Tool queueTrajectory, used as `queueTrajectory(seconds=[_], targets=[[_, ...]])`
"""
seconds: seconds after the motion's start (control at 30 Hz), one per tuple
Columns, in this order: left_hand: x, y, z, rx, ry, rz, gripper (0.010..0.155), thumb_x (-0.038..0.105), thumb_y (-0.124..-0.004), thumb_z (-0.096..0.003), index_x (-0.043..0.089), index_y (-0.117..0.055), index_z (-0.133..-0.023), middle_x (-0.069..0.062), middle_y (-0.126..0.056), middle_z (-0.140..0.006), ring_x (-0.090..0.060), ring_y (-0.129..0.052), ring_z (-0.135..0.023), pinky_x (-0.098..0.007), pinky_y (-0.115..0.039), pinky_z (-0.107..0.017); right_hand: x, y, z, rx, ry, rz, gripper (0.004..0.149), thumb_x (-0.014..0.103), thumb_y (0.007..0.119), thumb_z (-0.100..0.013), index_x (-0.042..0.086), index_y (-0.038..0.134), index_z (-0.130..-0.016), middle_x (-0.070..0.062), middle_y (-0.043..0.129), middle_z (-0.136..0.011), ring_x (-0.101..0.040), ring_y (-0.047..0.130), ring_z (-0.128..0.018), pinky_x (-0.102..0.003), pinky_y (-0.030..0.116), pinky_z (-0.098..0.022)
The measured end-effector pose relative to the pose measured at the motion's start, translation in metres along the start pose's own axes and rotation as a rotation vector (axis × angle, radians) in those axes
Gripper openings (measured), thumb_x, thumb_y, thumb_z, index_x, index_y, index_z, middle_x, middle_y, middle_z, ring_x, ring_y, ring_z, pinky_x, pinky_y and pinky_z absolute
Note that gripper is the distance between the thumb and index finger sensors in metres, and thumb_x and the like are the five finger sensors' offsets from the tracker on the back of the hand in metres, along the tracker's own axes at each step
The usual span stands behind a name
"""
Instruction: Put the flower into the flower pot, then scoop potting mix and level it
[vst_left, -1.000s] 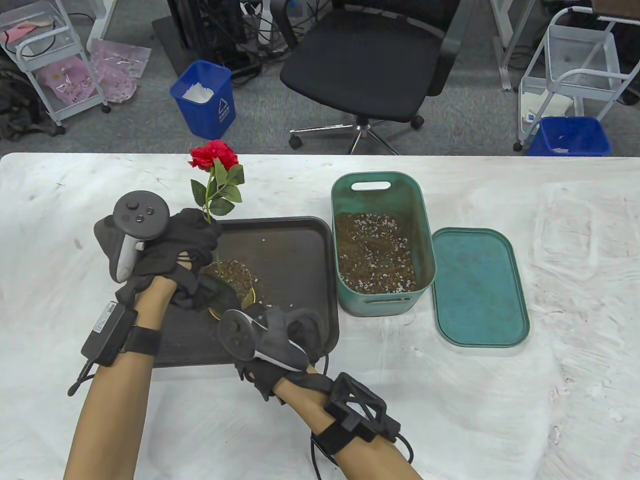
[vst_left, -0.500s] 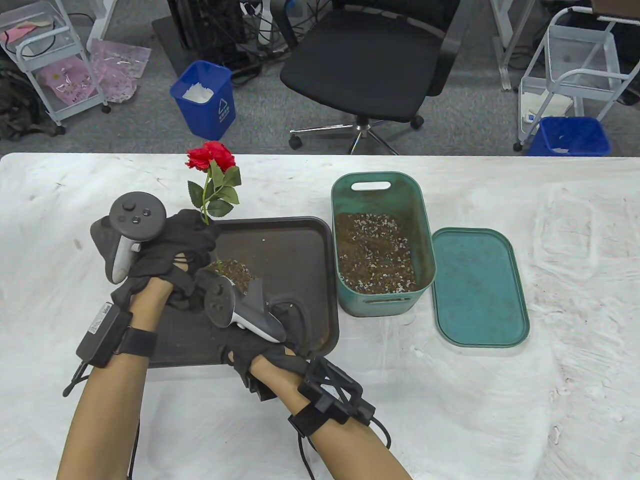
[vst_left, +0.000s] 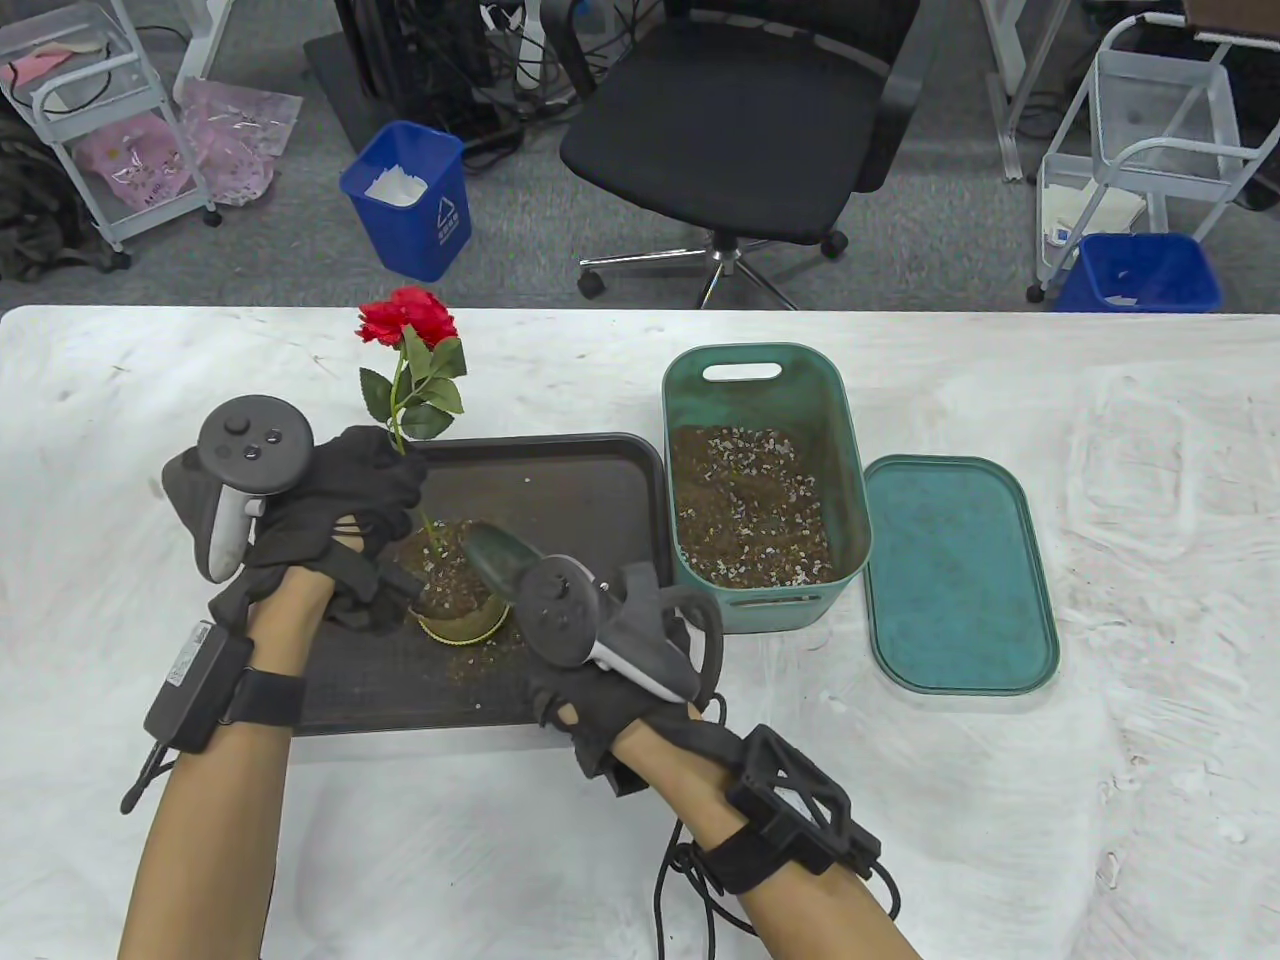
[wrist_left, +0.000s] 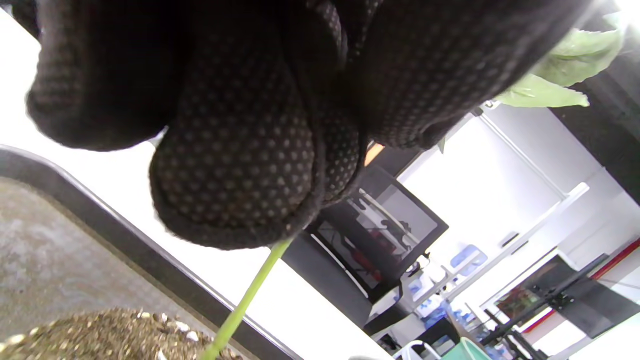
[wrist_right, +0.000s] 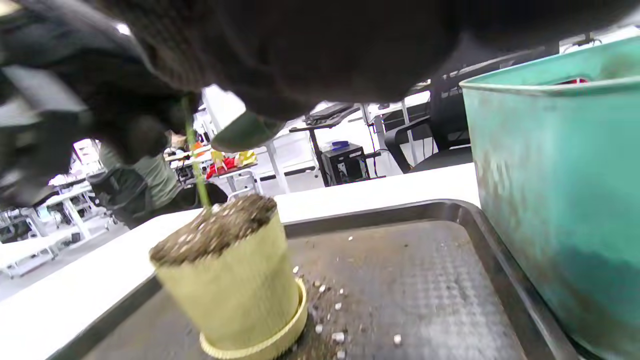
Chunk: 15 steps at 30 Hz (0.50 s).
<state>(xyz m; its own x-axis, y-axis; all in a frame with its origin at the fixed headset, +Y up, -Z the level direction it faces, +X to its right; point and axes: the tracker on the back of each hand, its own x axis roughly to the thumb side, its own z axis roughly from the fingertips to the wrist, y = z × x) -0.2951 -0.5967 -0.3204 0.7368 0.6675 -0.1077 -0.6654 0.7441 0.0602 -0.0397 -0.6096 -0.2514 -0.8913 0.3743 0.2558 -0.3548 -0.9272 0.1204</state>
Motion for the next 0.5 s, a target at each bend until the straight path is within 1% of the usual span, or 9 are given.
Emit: queueTrajectory(seconds=[0.1,0.17,0.3,0.37,0.4,0.5], targets=[[0.0,0.004,0.007,-0.014,-0.028,-0.018,0.044,0.043,-0.094,-0.0336,0.022,-0.094,-0.072,0.0,-0.109,-0.059,-0.017,-0.119,-0.025,-0.036,-0.099,-0.026,0.0,0.009,-0.019,0.037,-0.001,-0.038,0.048,0.037,0.07,-0.042,0.025,0.064,-0.089,0.0,0.095,-0.039,-0.013,0.095,-0.008,-0.034,0.087,0.001],[0.0,0.006,0.013,-0.039,-0.053,-0.011,0.043,0.042,-0.095,-0.0335,0.023,-0.094,-0.072,0.0,-0.109,-0.06,-0.018,-0.119,-0.026,-0.036,-0.099,-0.027,0.004,0.023,-0.029,0.084,0.006,-0.054,0.048,0.037,0.07,-0.042,0.025,0.064,-0.089,0.0,0.094,-0.039,-0.013,0.095,-0.008,-0.034,0.087,0.001],[0.002,0.006,0.017,-0.024,-0.05,-0.025,0.043,0.043,-0.095,-0.0335,0.024,-0.094,-0.073,0.0,-0.109,-0.06,-0.018,-0.119,-0.026,-0.036,-0.099,-0.027,0.008,0.037,-0.032,0.115,0.055,-0.084,0.049,0.036,0.07,-0.043,0.024,0.064,-0.089,-0.001,0.094,-0.039,-0.013,0.095,-0.007,-0.034,0.087,0.003],[0.004,0.003,0.018,-0.02,-0.053,-0.023,0.044,0.043,-0.095,-0.0333,0.024,-0.095,-0.072,0.0,-0.109,-0.06,-0.018,-0.119,-0.026,-0.036,-0.099,-0.027,0.006,0.045,-0.031,0.163,0.051,-0.11,0.048,0.036,0.069,-0.043,0.024,0.062,-0.09,-0.001,0.094,-0.039,-0.012,0.094,-0.006,-0.033,0.087,0.003],[0.005,0.002,0.017,-0.018,-0.059,-0.023,0.043,0.043,-0.095,-0.0334,0.024,-0.095,-0.072,0.0,-0.109,-0.06,-0.018,-0.119,-0.027,-0.036,-0.099,-0.027,0.006,0.048,-0.03,0.15,0.055,-0.129,0.048,0.036,0.069,-0.043,0.024,0.063,-0.089,-0.001,0.094,-0.038,-0.012,0.093,-0.005,-0.033,0.086,0.004],[0.006,0.0,0.016,-0.023,-0.068,-0.02,0.044,0.043,-0.095,-0.0332,0.024,-0.095,-0.072,0.0,-0.109,-0.06,-0.018,-0.119,-0.026,-0.036,-0.099,-0.027,0.005,0.053,-0.029,0.174,0.039,-0.125,0.048,0.035,0.068,-0.044,0.024,0.061,-0.09,-0.001,0.093,-0.039,-0.012,0.093,-0.004,-0.033,0.085,0.005]])
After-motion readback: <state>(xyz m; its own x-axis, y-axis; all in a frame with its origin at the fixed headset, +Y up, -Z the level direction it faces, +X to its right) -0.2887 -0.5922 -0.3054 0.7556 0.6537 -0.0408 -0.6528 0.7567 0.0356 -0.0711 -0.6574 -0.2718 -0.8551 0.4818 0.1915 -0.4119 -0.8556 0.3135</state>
